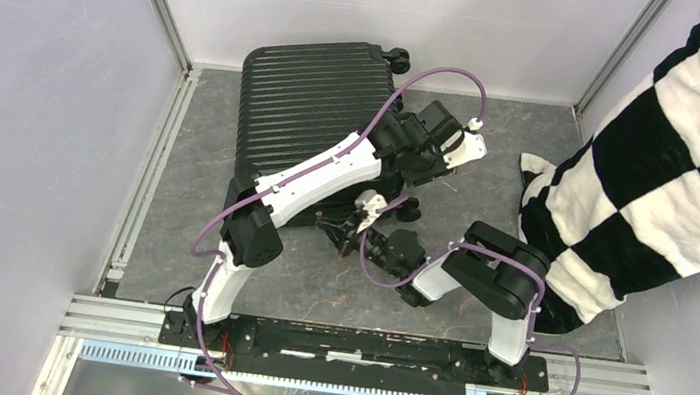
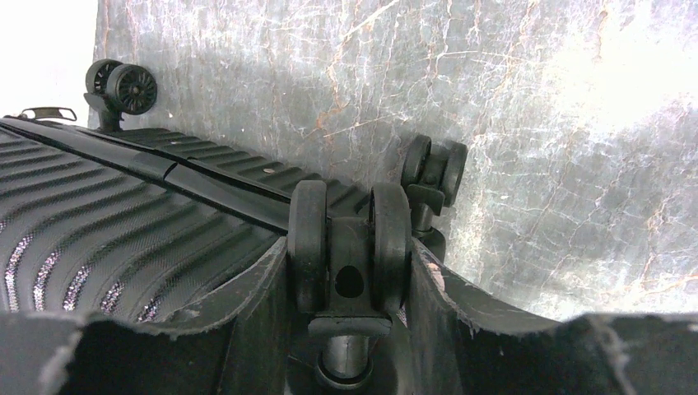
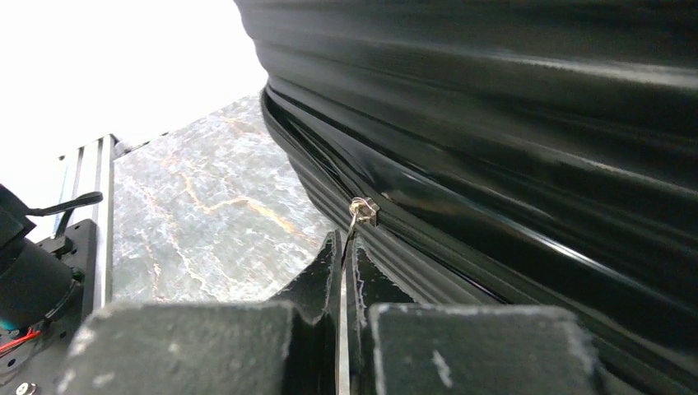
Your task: Pack the luggage
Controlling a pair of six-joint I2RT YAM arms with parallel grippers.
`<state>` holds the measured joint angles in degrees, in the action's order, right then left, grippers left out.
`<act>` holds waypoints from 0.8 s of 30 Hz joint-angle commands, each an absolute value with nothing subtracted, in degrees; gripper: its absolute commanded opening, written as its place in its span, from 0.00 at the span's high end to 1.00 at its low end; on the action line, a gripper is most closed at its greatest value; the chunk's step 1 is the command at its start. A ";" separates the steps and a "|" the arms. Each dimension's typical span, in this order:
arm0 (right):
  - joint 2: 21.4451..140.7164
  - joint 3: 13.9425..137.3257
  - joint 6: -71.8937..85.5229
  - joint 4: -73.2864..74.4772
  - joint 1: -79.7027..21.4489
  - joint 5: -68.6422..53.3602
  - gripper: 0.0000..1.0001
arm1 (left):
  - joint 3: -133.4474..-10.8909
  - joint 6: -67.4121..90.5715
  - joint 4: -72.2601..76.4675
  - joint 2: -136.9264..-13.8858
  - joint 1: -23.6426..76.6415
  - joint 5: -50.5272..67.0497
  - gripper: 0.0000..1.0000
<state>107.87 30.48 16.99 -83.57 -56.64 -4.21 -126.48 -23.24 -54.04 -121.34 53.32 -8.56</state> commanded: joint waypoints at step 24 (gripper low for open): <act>95.60 14.72 20.27 -94.89 -63.05 -17.66 1.00 | -132.69 -21.16 -30.22 -120.08 52.16 -17.95 0.20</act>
